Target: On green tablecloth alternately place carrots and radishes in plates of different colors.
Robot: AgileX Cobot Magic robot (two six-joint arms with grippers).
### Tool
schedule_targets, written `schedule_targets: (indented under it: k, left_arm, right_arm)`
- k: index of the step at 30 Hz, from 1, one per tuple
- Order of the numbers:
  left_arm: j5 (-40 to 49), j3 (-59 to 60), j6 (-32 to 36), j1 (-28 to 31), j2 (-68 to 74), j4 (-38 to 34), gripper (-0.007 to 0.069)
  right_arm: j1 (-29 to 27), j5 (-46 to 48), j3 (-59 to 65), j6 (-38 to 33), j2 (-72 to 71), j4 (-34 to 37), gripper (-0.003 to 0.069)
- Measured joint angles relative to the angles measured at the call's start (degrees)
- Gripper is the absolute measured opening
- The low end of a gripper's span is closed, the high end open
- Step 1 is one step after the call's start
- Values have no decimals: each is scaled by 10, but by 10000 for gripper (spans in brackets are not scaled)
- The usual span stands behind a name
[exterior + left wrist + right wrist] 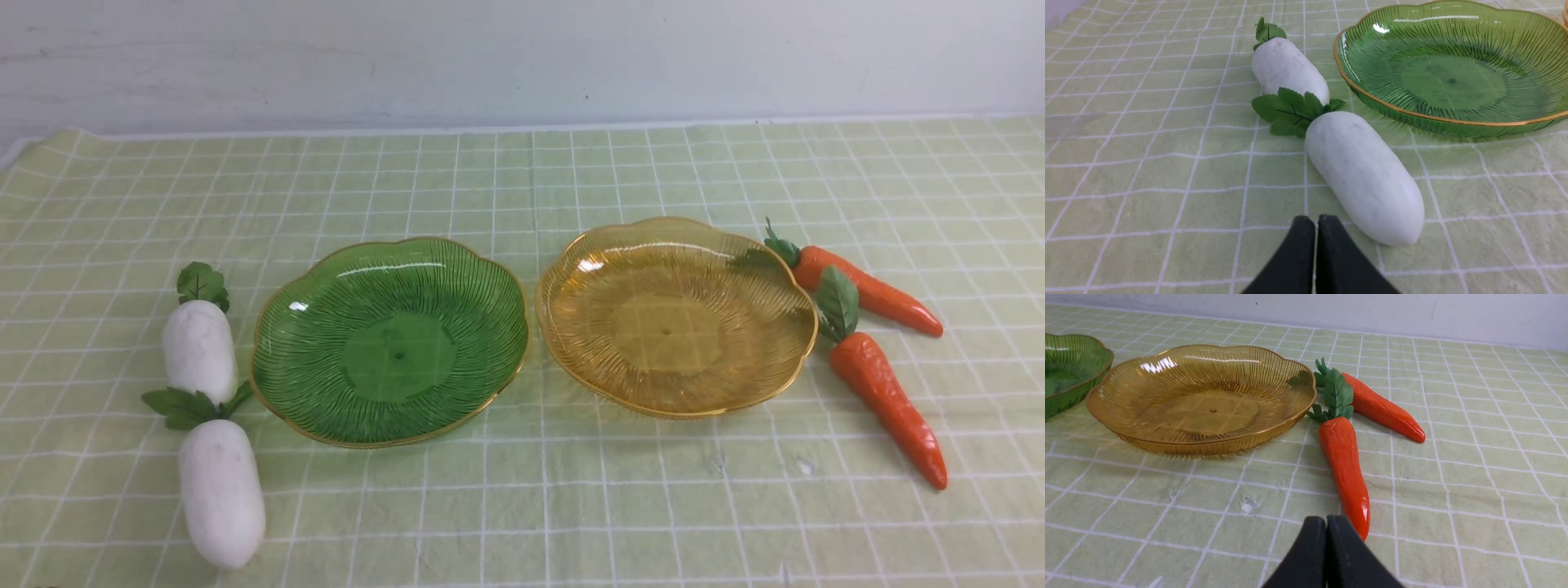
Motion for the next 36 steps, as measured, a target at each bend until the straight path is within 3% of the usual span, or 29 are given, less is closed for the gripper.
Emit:
schedule_targets:
  k: [9,13,15,16,17,18,19,20,22,23,28,32,36]
  left_arm:
    - [0,0,-1,0,0,-5,-8]
    - [-9,0,-66,0,0,-106,-8]
    - [-14,0,-142,0,0,-242,-8]
    - [-14,0,-157,0,0,-267,-8]
    - [-15,0,-216,0,0,-378,-8]
    - [-16,0,-240,0,0,-433,-8]
    - [-18,1,-247,0,0,-443,-8]
    - [-25,1,-265,0,0,-517,-8]
    - [-29,1,-269,0,0,-545,-8]
    - [-39,1,-267,0,0,-569,-8]
    - [-71,1,-231,0,0,-610,-8]
    - [-40,-54,-109,0,0,-620,-8]
    - [50,-152,12,0,59,-580,-8]
  right_arm:
    - [0,0,0,0,0,0,-15]
    - [0,-4,0,32,0,59,-15]
    - [0,-20,2,79,0,167,-15]
    - [0,-23,3,88,0,177,-15]
    - [0,-36,3,120,0,266,-15]
    - [0,-46,3,138,0,320,-15]
    - [0,-48,3,141,0,337,-15]
    - [0,-53,3,147,0,399,-15]
    - [0,-56,3,148,0,421,-15]
    - [0,-58,3,149,0,457,-15]
    - [0,-63,3,120,0,473,-15]
    - [0,-73,-46,1,0,447,-15]
    - [0,-65,-136,-48,58,387,-13]
